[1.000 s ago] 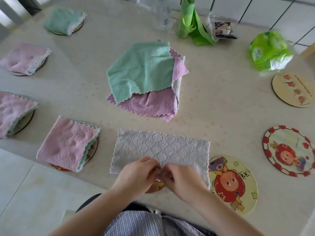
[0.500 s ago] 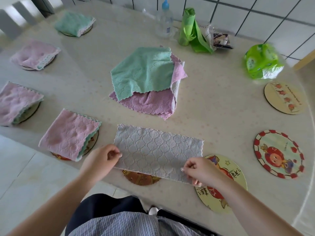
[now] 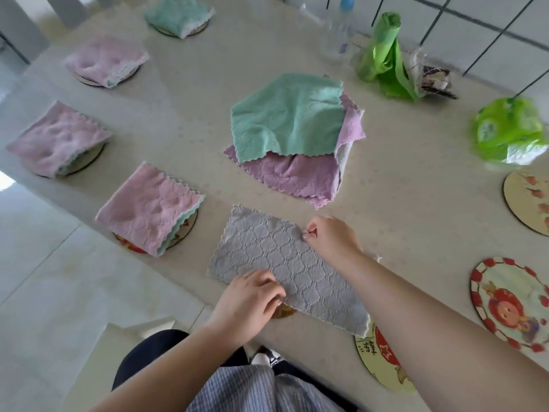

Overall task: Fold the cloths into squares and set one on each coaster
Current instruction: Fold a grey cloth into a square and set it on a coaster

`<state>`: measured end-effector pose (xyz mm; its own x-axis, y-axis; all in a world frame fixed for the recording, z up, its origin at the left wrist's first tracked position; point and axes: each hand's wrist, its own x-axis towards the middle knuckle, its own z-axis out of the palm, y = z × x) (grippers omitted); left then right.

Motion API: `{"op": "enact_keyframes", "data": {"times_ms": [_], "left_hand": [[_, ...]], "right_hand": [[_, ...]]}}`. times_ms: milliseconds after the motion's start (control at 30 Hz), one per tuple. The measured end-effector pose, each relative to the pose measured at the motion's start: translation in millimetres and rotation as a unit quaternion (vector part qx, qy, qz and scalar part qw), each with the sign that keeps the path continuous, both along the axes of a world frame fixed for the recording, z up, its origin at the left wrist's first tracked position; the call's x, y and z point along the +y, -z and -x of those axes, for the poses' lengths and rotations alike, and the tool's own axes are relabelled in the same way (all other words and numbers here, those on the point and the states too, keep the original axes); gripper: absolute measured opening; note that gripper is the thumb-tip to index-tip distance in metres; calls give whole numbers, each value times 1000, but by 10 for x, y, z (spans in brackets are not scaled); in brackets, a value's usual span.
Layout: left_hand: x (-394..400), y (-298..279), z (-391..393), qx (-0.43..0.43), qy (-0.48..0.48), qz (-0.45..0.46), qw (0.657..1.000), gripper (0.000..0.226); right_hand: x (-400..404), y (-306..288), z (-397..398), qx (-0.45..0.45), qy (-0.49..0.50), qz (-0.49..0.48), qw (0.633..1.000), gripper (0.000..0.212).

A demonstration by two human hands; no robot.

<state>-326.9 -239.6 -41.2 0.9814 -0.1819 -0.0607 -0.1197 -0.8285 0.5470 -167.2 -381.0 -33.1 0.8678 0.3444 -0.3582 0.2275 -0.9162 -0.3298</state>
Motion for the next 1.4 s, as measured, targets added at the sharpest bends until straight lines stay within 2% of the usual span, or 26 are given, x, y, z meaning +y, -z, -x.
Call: {"op": "enact_keyframes", "data": {"times_ms": [100,200,300,367,433,467,533,567,600,633,667,733,867,967,1000,1100,1200,1267,1400], "left_hand": [[-8,-19,3,-11,-9,9,1000,14],[21,-100,38,-13,-35,41,998,12],[64,-210,109,-11,-100,94,990,11],[60,-276,147,-2,-164,160,973,11],[15,-322,151,29,-233,231,944,10],[-13,-333,141,60,-274,279,919,11],[-67,-359,116,138,-339,412,834,15],[-78,-362,107,171,-349,458,799,17],[-82,-379,99,192,-338,476,789,17],[-77,-402,84,203,-316,466,801,17],[-61,-410,70,204,-278,439,830,22],[-13,-446,9,199,-199,392,876,41],[100,-423,-134,219,-139,365,894,57],[156,-328,-176,223,-118,241,937,56],[159,-301,-176,229,-120,218,941,55],[151,-282,-137,229,-157,256,926,49],[141,-323,-53,237,-216,342,884,42],[165,-318,43,255,-247,359,863,41],[228,-240,256,308,-227,368,848,40]], "right_hand": [[-3,-34,-1,5,-10,-12,1000,18],[-108,-159,34,45,14,-89,995,14],[-297,-312,142,66,37,-164,983,7],[-426,-392,249,67,56,-213,973,8],[-524,-439,385,79,77,-254,961,12],[-561,-452,462,92,87,-269,955,10],[-625,-429,611,135,112,-290,941,7],[-648,-421,682,160,122,-300,933,13],[-666,-422,745,180,127,-312,924,22],[-686,-425,793,193,129,-319,919,31],[-705,-450,837,201,125,-321,917,37],[-751,-508,937,200,118,-330,915,45],[-779,-505,1225,134,133,-350,918,56],[-698,-341,1365,149,159,-320,922,61],[-674,-292,1373,155,168,-312,922,61],[-660,-255,1357,160,192,-302,920,61],[-738,-281,1360,174,211,-316,909,57],[-781,-327,1409,205,204,-319,903,54],[-848,-313,1533,219,156,-311,911,42]]}}
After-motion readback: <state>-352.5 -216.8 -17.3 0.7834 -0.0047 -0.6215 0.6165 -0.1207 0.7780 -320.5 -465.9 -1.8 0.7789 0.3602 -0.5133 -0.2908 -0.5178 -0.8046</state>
